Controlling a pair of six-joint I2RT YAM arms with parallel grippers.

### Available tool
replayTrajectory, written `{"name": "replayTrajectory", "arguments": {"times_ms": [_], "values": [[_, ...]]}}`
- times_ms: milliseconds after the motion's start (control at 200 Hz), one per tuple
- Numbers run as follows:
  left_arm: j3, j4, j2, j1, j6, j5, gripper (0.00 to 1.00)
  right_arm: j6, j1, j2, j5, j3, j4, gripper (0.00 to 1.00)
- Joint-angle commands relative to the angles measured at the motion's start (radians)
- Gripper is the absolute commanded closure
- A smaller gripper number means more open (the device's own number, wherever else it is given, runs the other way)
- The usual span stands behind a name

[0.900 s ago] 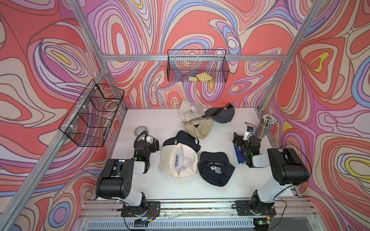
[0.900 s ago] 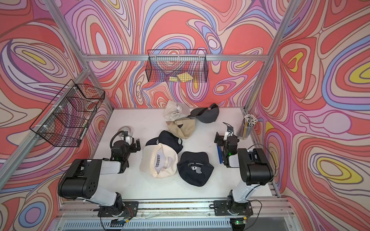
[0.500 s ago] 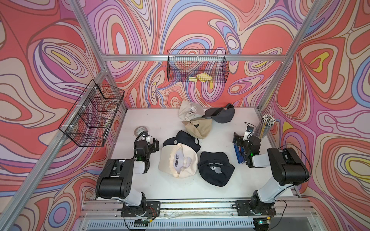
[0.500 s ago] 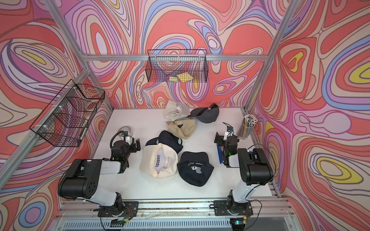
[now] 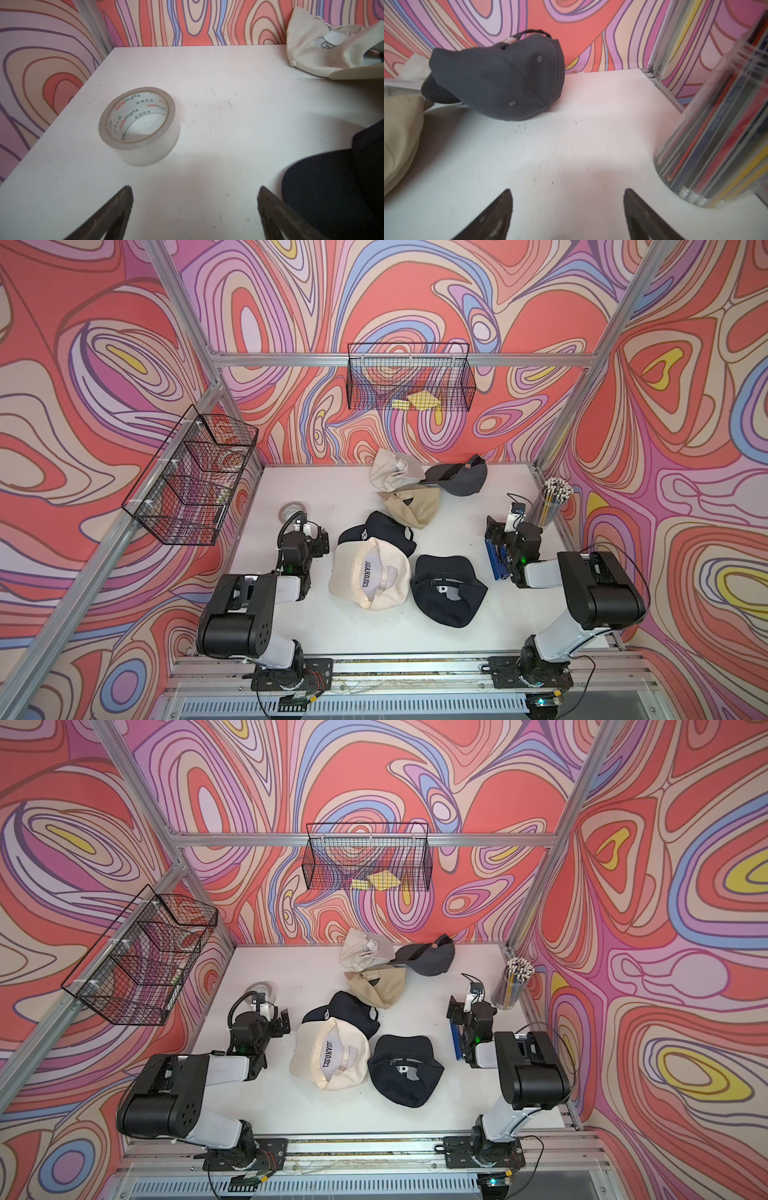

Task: Open the adjustable buckle of the baseball cap
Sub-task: Pick up the baseball cap.

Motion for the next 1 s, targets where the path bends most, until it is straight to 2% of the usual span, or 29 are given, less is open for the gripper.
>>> {"name": "replayTrajectory", "arguments": {"times_ms": [0,95,200,356,436,501,551,666,781,916,992], "values": [[0.061,-0.232,-0.254,0.003,-0.112,-0.14,0.05,0.09,0.019,-0.218,-0.024,0.128,-0.345,0.2],[0.134,-0.463,-0.41,0.003,-0.213,-0.055,0.08,0.209,0.021,-0.303,-0.087,0.262,-0.659,0.29],[0.213,-0.672,-0.481,0.0,-0.36,0.031,0.11,0.264,0.045,-0.347,-0.231,0.303,-0.778,0.32],[0.258,-0.817,-0.464,0.0,-0.513,0.29,0.16,0.299,0.102,-0.416,-0.398,0.272,-0.837,0.32],[0.276,-0.857,-0.435,-0.003,-0.523,0.459,0.16,0.297,0.123,-0.462,-0.451,0.248,-0.894,0.32],[0.312,-0.918,-0.408,-0.019,-0.51,0.519,0.16,0.278,0.129,-0.504,-0.469,0.237,-0.952,0.32],[0.355,-0.993,-0.392,-0.05,-0.468,0.506,0.17,0.258,0.128,-0.532,-0.473,0.227,-0.989,0.31],[0.449,-1.176,-0.372,-0.15,-0.378,0.379,0.17,0.225,0.128,-0.582,-0.467,0.209,-1.04,0.3],[0.496,-1.229,-0.378,-0.239,-0.316,0.308,0.18,0.228,0.128,-0.609,-0.476,0.194,-1.035,0.3],[0.549,-1.276,-0.365,-0.327,-0.164,0.257,0.21,0.232,0.128,-0.623,-0.499,0.175,-1.004,0.3],[0.572,-1.283,-0.344,-0.355,-0.053,0.268,0.23,0.233,0.129,-0.623,-0.513,0.166,-0.994,0.3]]}}
